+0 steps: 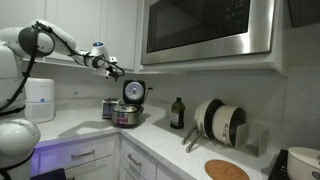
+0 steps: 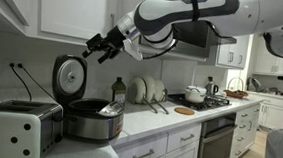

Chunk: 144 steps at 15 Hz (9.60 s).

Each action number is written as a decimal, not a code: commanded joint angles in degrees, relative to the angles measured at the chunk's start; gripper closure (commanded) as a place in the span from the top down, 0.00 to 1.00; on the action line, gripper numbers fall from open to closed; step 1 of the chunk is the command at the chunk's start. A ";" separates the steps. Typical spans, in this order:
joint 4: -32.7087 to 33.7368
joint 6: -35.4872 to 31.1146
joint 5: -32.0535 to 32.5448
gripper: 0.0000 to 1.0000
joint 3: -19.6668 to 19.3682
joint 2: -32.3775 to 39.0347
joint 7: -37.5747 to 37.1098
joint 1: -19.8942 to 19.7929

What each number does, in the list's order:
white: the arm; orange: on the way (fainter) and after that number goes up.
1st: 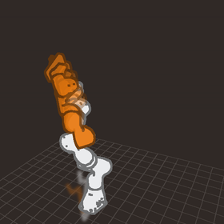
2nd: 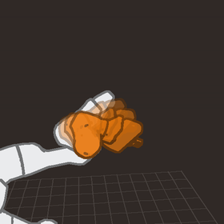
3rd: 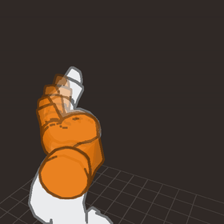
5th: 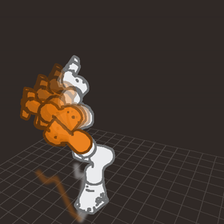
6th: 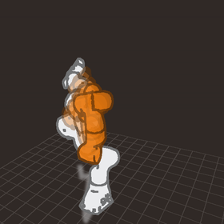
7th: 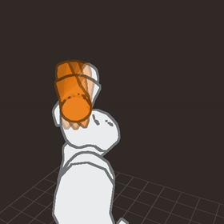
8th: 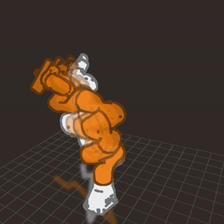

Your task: Close the cooker

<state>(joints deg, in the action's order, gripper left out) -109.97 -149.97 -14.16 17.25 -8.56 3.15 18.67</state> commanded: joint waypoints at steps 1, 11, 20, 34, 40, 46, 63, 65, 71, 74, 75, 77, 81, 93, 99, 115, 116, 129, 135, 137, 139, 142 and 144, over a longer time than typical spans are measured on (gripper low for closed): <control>0.49 0.01 0.28 1.00 -0.11 0.42 -0.29 0.16; 7.54 -11.04 11.43 1.00 0.96 8.20 2.38 -0.39; 25.99 -22.38 27.02 1.00 -0.74 22.95 -0.15 1.91; 59.30 -22.00 33.27 1.00 -15.53 47.76 -1.91 13.24; 66.99 -19.02 32.11 0.58 -18.77 53.00 -2.01 12.84; 69.47 -15.65 31.88 0.12 -17.74 54.85 -0.43 12.89; 73.89 4.13 31.72 0.00 -14.83 55.13 4.38 12.69; 74.00 6.73 32.08 0.00 -15.00 55.16 5.28 12.86; 76.34 14.40 33.01 0.00 -15.81 54.43 10.05 13.62; 81.41 23.29 32.37 0.00 -15.56 54.99 14.19 14.60; 82.75 26.33 32.18 0.00 -15.43 54.86 15.68 14.99; 85.37 31.67 31.69 0.00 -15.28 54.70 18.30 15.73; 89.38 39.95 31.31 0.00 -15.82 54.79 22.12 17.23; 86.54 23.68 32.26 0.00 -15.90 55.38 16.80 17.32; 91.82 20.83 31.22 0.00 -17.21 62.70 16.93 16.78; 86.96 36.32 31.50 0.00 -20.36 56.25 19.77 16.98; 87.02 37.44 31.46 0.00 -20.22 56.09 19.91 17.10; 86.53 47.29 30.53 0.00 -18.97 56.31 18.67 16.84; 87.00 50.75 30.73 0.00 -19.11 56.50 18.43 16.67; 86.99 51.45 31.02 0.00 -19.36 56.47 18.34 16.68; 86.95 52.54 31.22 0.00 -19.59 56.30 17.88 16.67; 86.95 54.47 31.35 0.00 -19.73 56.16 17.63 16.53; 86.98 56.17 31.35 0.00 -19.74 56.03 17.53 16.49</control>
<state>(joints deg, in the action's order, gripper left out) -21.30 -96.83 17.57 -2.17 47.88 21.14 35.46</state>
